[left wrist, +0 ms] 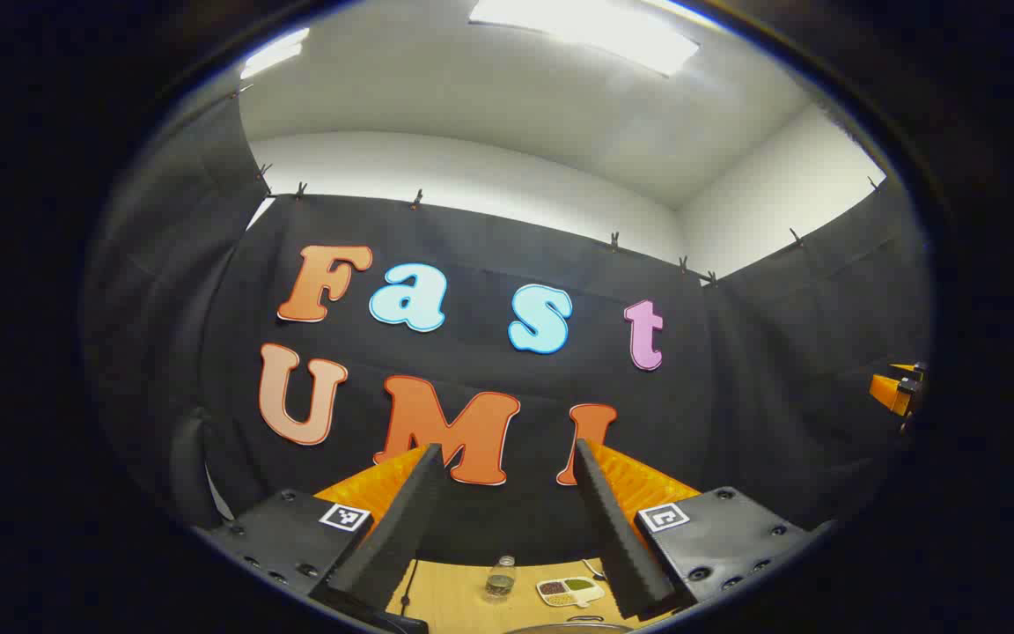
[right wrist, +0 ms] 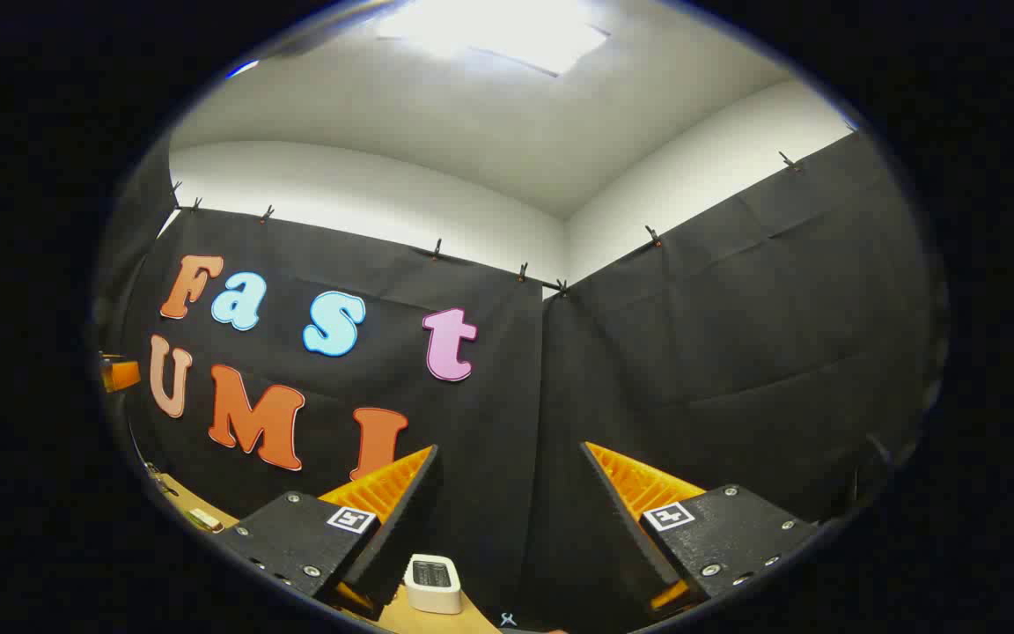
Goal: First push the handle of the pot to place it horizontally, then grasp the pot with both hands and set it on the induction cooktop.
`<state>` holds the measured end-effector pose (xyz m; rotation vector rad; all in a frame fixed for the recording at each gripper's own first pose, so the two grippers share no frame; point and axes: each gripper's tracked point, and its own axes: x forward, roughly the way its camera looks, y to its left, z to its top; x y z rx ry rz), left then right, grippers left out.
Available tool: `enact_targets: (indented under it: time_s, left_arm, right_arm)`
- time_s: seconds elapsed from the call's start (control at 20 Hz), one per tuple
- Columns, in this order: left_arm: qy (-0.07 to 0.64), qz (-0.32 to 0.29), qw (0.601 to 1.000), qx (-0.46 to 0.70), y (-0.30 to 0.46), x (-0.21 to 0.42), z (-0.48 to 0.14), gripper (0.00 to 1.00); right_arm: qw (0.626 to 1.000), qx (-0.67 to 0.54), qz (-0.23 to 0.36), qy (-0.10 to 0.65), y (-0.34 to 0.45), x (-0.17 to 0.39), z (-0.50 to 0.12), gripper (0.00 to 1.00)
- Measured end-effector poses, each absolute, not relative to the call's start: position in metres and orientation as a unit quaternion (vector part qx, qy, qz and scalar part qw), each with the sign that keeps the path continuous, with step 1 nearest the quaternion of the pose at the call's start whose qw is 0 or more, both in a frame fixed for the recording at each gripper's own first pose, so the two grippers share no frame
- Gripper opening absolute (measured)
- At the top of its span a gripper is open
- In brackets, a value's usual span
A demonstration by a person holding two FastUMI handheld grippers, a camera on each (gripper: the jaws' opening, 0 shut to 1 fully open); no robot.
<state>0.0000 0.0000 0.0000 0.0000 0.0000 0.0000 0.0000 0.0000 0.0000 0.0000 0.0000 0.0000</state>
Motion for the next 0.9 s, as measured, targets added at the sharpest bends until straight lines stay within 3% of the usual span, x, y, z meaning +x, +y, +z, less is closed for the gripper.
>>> enact_targets:
  time_s: [0.6, 0.9]
  left_arm:
    - [-0.024, 0.020, 0.999, 0.012, 0.031, -0.023, 0.017, 0.95]
    - [-0.004, 0.015, 1.000, 0.012, 0.019, -0.030, 0.006, 0.95]
  right_arm:
    - [1.000, -0.017, 0.005, 0.004, 0.011, 0.002, 0.004, 0.95]
    - [1.000, -0.023, 0.011, 0.009, 0.010, -0.001, 0.000, 0.95]
